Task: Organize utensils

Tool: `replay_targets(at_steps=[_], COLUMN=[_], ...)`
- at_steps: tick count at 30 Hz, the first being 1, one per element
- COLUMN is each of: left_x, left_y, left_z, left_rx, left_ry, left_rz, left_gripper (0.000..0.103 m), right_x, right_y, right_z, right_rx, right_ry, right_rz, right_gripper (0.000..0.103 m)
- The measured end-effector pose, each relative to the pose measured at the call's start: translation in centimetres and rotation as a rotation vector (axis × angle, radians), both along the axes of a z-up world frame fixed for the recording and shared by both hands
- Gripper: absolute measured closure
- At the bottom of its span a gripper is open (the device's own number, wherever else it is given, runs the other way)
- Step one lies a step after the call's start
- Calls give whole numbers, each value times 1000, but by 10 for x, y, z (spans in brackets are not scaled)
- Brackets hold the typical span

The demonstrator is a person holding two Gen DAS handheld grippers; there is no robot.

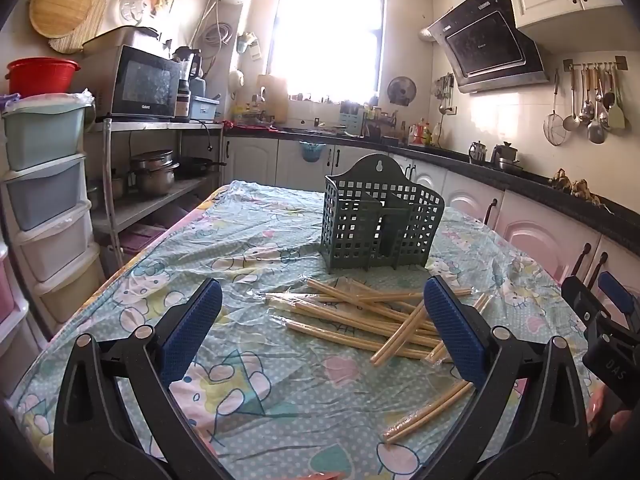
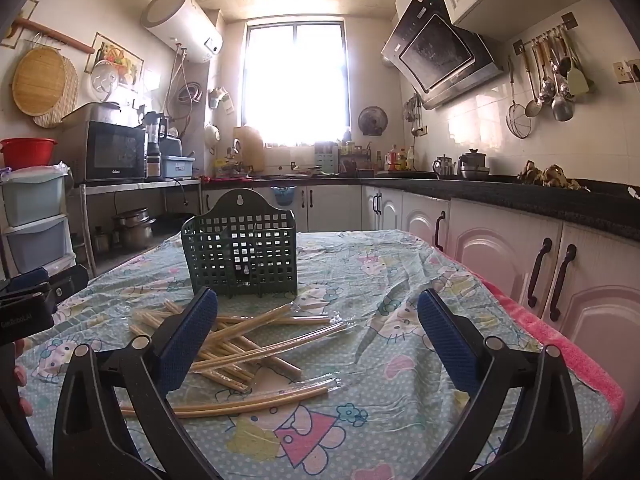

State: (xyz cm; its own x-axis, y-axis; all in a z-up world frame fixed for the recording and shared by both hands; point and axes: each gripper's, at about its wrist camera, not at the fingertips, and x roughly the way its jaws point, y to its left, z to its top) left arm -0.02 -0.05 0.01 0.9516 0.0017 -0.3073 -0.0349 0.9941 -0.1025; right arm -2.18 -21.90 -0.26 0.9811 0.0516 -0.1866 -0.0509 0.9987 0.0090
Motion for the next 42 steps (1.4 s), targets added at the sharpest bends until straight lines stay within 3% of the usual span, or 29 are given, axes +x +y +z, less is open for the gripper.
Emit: replay_targets(at_steps=[42], left_x=[-3], left_y=[-1], left_z=[6], left_rx=[3], left_ry=[-25], left_rz=[0], left_gripper=[10], right_x=[0], right_y=[-1], right_z=[0], right_rx=[1], right_ry=[-1], right_rz=[1], right_gripper=[6])
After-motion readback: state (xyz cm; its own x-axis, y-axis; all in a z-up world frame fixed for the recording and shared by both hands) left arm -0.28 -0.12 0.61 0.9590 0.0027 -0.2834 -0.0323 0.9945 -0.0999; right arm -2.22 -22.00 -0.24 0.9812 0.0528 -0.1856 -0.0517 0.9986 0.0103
